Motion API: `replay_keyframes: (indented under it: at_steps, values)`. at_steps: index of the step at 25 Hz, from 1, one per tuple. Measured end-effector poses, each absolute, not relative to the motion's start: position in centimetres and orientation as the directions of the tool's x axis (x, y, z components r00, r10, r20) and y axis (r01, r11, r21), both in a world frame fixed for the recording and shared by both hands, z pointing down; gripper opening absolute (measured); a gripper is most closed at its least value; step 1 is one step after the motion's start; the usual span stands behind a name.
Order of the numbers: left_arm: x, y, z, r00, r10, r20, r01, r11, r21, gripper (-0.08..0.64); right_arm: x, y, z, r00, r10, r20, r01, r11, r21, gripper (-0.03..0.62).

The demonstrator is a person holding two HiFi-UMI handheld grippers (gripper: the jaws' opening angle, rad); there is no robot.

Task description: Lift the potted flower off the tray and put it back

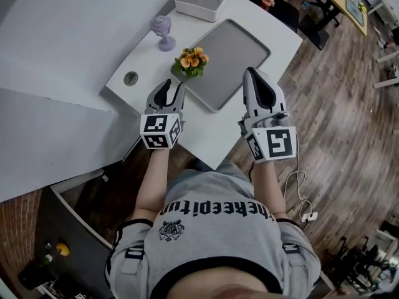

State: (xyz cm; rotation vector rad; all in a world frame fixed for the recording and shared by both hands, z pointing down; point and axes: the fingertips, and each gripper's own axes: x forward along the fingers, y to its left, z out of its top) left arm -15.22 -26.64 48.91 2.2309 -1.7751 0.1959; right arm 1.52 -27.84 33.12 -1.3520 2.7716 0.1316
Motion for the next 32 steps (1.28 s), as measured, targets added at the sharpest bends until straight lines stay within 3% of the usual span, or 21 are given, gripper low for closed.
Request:
replay_keyframes:
  at_steps: [12,32]
  values:
    - [-12.8,-30.6,56.4,0.250,-0.864,0.437,-0.968,-0.234,0.091,0.301,3.3,-29.0,35.7,-0.587,-0.810,-0.013,-0.809,0.585,0.049,0.000]
    - [-12.2,-37.2,62.1,0.106,-0.850,0.516,-0.993,-0.120,0.007,0.343,7.2,-31.0,38.0,-0.515,-0.856,0.056,-0.853,0.518,0.068,0.000]
